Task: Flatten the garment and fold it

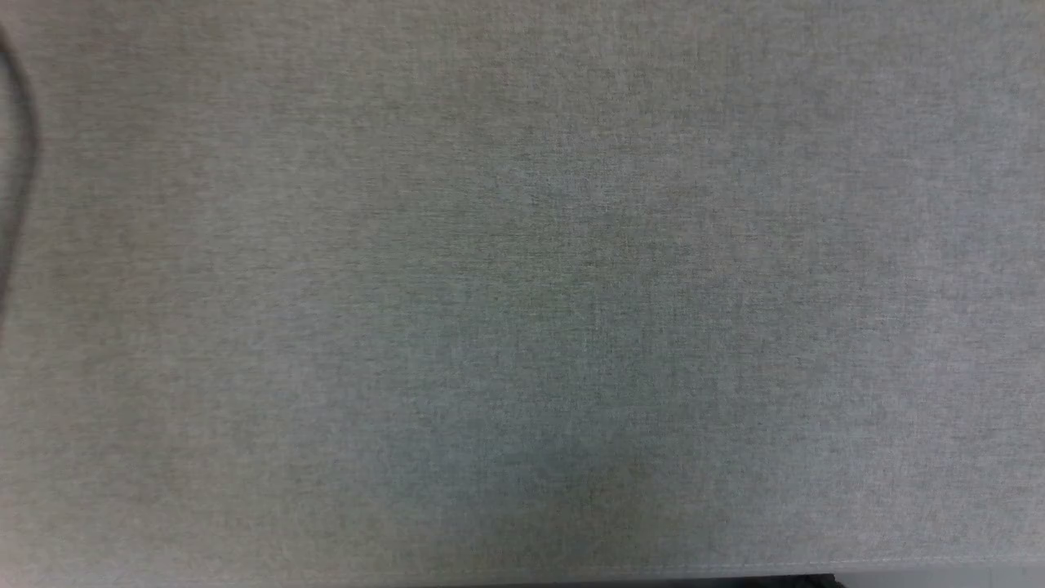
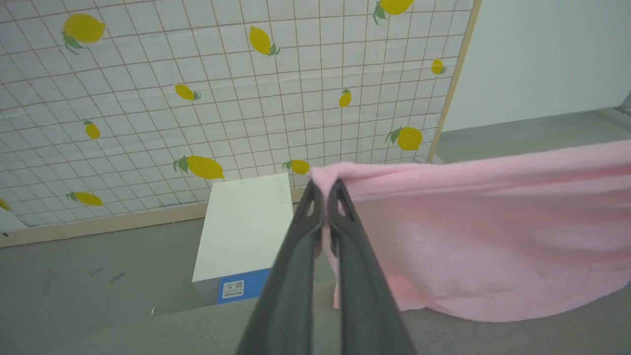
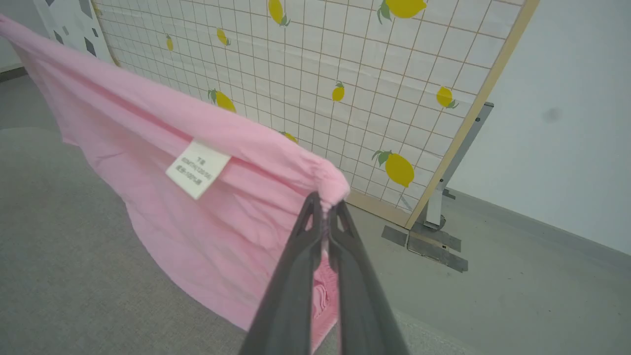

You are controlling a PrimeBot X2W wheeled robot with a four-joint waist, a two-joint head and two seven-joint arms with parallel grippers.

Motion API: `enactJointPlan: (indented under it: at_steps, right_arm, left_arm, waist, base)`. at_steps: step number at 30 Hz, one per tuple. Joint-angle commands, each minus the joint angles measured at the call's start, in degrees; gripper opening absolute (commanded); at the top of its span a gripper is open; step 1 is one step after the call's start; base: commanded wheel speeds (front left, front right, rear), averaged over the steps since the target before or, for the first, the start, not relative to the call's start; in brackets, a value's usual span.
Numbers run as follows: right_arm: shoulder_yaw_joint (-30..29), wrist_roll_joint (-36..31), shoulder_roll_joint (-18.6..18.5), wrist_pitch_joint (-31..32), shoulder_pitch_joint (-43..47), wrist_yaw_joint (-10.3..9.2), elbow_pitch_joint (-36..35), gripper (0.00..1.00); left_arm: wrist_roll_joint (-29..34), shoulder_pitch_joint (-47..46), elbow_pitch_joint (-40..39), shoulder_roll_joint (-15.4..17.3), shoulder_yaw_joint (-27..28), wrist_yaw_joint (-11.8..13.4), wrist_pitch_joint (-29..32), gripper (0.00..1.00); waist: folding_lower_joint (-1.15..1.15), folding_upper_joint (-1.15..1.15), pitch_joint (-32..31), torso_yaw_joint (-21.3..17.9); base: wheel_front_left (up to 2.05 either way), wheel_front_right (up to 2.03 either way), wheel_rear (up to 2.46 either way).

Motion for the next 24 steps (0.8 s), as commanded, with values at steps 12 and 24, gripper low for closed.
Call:
enactJointPlan:
  at_steps: [12, 24]
  right_arm:
    - [10.37, 8.06, -7.3, -2.06, 26.7, -0.12, -9.74, 0.0]
    - [16.55, 11.44, -14.82, 4.59, 48.8, -0.12, -16.04, 0.0]
  left_arm:
    - [-6.14, 40.9, -14.2, 2.87, -3.89, 4.76, -0.75, 0.0]
    - [-10.68, 69.3, -31.75, 9.19, -7.81, 11.53, 4.49, 0.0]
  waist:
    - [-0.01, 0.0, -17.89, 4.89]
    - [-0.01, 0.0, -28.79, 6.62]
  base:
    - [0.0, 0.0, 0.0]
    - [0.0, 0.0, 0.0]
